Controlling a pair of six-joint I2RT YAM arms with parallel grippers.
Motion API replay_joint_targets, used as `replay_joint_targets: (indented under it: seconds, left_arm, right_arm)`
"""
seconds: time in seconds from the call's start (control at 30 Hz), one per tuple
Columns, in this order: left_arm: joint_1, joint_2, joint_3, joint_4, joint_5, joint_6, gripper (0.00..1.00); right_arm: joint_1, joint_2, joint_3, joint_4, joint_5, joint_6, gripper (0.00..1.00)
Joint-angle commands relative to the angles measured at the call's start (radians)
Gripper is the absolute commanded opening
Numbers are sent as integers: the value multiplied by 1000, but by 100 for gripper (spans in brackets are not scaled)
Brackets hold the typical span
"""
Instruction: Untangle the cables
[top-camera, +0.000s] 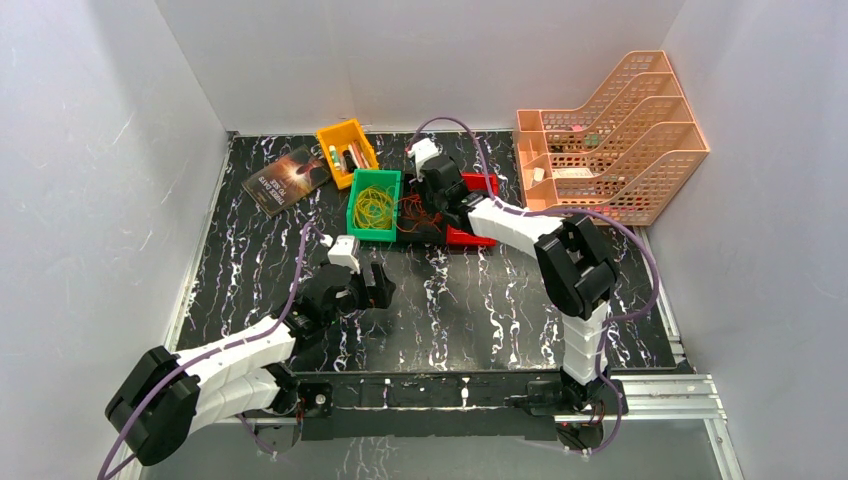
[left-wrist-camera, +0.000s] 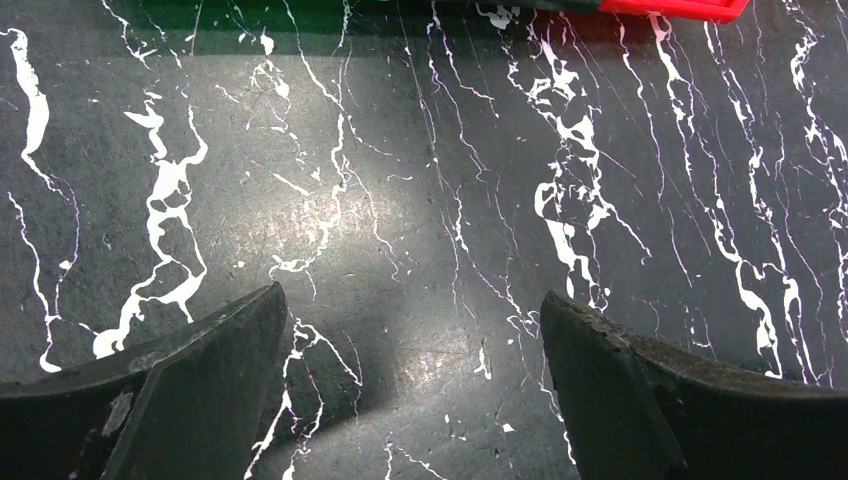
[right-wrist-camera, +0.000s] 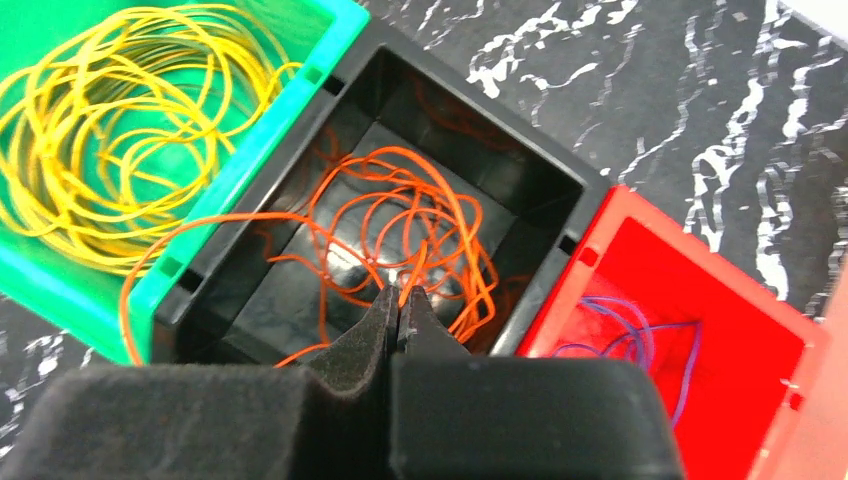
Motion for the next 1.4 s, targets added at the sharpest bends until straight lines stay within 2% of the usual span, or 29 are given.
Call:
replay_joint_targets:
  seconds: [0.0, 0.2, 0.5, 0.8, 1.03, 1.37]
  left_arm:
    - [-2, 0, 25, -11, -15, 13, 99]
    - [-2, 36, 45, -12, -5, 15, 98]
    - [-2, 36, 43, -15, -9, 13, 98]
    - [-2, 59, 49, -17, -3, 14, 98]
    - [-1, 43, 47, -31, -12, 10, 98]
    - [-2, 42, 60, -56, -18, 15, 98]
  right_arm:
    - [18, 9, 79, 13, 204, -110, 0]
    - [21, 2, 78, 27, 337, -183, 0]
    - [20, 13, 99, 34, 366, -227, 0]
    - [37, 20, 118, -13, 129, -201, 0]
    - [28, 55, 142, -34, -48, -86, 0]
    - [3, 148, 173, -69, -115, -13, 0]
